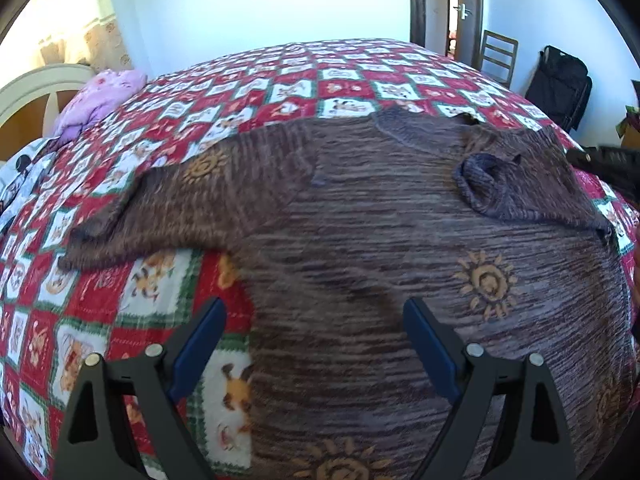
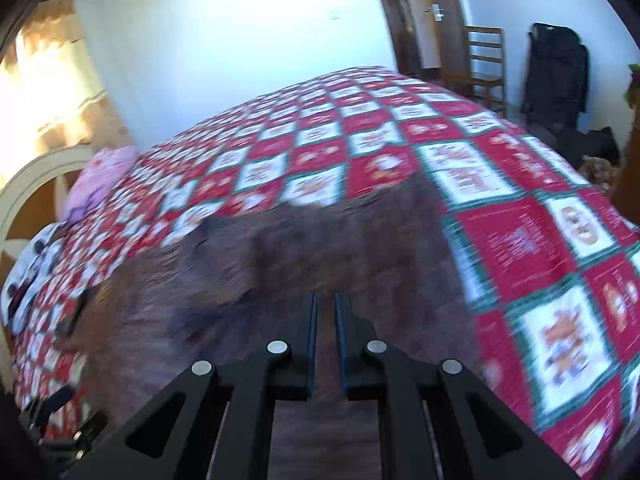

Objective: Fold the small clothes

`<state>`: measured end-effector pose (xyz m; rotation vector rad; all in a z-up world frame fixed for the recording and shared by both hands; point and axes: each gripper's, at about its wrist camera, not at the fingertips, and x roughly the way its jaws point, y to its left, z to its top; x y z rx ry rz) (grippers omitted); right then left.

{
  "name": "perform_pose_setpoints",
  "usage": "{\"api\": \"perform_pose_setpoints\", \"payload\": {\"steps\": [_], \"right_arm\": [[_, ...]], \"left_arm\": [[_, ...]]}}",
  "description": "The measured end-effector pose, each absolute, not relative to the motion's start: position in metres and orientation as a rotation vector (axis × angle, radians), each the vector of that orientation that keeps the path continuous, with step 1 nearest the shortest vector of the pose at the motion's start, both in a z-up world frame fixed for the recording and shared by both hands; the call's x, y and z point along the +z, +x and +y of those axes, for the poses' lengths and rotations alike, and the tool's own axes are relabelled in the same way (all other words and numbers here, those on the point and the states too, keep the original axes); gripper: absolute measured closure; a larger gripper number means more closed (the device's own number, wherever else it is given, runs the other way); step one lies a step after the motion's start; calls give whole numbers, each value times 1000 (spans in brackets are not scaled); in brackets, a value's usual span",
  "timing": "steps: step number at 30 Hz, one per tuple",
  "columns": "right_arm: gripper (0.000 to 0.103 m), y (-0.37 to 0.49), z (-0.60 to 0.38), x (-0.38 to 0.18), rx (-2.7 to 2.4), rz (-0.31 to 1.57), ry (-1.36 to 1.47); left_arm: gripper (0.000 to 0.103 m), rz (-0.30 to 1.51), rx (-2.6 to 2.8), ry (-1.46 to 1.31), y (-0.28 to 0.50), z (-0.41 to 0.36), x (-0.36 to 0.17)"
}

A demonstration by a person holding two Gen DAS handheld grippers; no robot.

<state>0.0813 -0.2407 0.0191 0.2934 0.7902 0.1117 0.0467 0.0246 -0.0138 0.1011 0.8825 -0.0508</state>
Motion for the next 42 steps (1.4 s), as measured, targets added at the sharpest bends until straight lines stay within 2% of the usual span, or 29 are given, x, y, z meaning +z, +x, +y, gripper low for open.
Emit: {"api": "perform_pose_setpoints", "payload": {"steps": [4, 8, 18, 24, 29, 32, 36, 42], "right_arm": [[94, 115, -256, 9, 74, 820, 260], [94, 138, -263, -25, -52, 837, 173], [94, 131, -270, -25, -24, 806, 222], [94, 127, -278, -26, 5, 792, 277], [94, 127, -279, -26, 12, 786, 291], [94, 127, -278, -27, 9, 784, 283], [94, 127, -279, -27, 17, 781, 298], [94, 127, -278, -27, 15, 780, 292]], "left_arm": [[11, 872, -87, 97, 64, 10, -8], [11, 849, -157, 113, 83, -10, -2], [11, 850, -308, 89, 145, -68, -7], [11, 839, -294, 359, 162, -114, -21], [9, 884, -171, 195, 198, -81, -12], [10, 957, -129, -16, 206, -38, -14], [10, 935, -153, -91, 179, -11, -12], [10, 890, -265, -146, 133, -19, -8]]}}
